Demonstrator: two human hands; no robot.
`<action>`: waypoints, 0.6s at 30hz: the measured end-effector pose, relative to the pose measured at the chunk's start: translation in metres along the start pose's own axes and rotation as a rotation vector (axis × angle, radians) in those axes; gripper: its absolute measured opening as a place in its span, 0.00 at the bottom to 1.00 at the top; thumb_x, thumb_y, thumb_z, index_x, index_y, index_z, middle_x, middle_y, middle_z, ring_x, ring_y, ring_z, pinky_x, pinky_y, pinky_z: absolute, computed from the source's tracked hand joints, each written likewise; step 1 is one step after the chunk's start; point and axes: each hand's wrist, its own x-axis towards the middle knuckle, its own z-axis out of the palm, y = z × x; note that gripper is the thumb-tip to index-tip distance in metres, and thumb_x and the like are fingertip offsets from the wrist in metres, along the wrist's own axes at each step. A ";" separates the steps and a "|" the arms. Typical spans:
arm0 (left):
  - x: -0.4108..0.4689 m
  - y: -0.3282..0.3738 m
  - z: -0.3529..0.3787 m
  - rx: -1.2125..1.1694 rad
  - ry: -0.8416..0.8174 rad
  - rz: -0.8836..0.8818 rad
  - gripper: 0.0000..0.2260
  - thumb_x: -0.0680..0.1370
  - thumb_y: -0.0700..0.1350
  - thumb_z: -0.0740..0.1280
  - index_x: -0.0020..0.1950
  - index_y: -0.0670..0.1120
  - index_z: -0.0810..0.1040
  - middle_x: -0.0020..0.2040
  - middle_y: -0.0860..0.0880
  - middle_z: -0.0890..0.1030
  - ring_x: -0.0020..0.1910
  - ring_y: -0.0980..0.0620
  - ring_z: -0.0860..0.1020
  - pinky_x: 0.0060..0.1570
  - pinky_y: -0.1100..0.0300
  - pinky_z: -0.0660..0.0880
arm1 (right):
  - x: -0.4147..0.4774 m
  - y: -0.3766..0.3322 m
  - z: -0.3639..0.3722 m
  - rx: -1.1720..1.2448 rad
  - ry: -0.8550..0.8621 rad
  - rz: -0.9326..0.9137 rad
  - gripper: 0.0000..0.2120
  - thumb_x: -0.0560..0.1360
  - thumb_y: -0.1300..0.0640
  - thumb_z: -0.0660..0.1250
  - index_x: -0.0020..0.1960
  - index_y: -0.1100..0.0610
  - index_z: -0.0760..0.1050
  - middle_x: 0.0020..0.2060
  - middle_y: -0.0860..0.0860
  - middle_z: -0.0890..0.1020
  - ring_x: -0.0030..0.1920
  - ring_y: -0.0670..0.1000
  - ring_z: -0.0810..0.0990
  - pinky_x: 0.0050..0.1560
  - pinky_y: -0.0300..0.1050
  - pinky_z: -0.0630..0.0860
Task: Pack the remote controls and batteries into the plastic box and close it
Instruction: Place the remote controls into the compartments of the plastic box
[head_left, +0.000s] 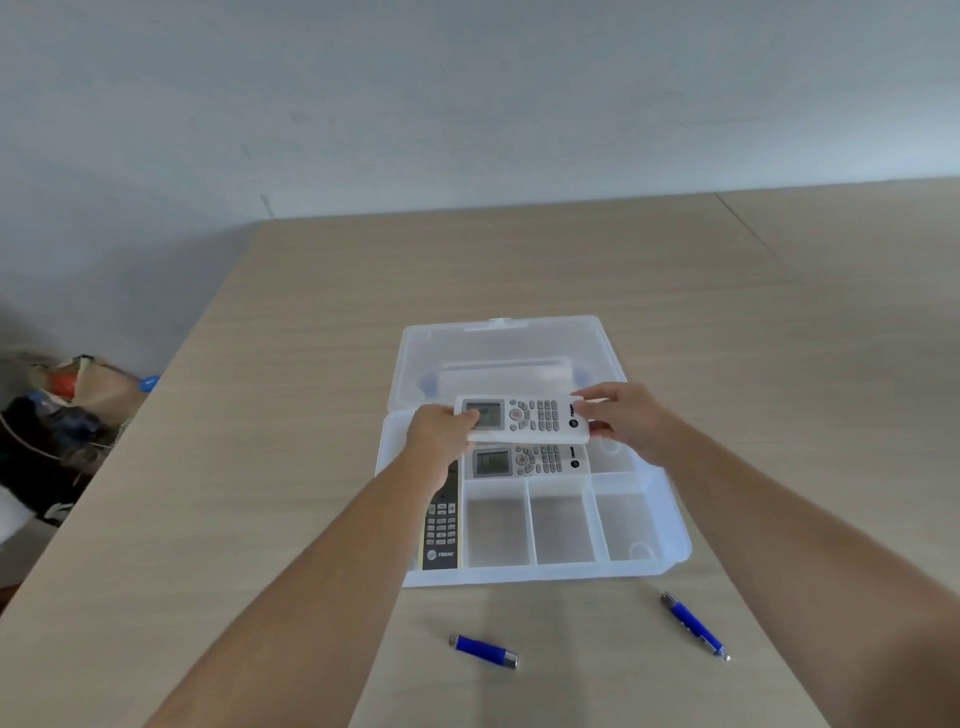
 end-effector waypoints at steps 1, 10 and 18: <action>0.000 -0.003 0.001 0.148 0.027 0.045 0.10 0.76 0.44 0.69 0.51 0.38 0.80 0.44 0.44 0.80 0.42 0.47 0.79 0.49 0.54 0.79 | 0.001 0.005 -0.002 -0.022 0.026 0.019 0.09 0.75 0.65 0.67 0.54 0.66 0.77 0.37 0.55 0.82 0.31 0.51 0.81 0.35 0.39 0.79; 0.012 -0.005 0.014 0.561 0.057 0.151 0.19 0.75 0.41 0.68 0.26 0.44 0.66 0.26 0.48 0.67 0.26 0.52 0.67 0.26 0.63 0.59 | 0.010 0.015 -0.008 -0.056 0.157 0.016 0.11 0.75 0.66 0.66 0.56 0.70 0.76 0.34 0.54 0.80 0.32 0.49 0.78 0.31 0.35 0.77; 0.008 -0.004 0.018 0.989 0.006 0.204 0.05 0.75 0.41 0.68 0.46 0.40 0.77 0.42 0.42 0.80 0.47 0.43 0.80 0.37 0.60 0.72 | 0.010 0.037 -0.004 -0.152 0.132 0.130 0.04 0.70 0.64 0.72 0.41 0.60 0.77 0.44 0.60 0.84 0.42 0.59 0.84 0.55 0.52 0.80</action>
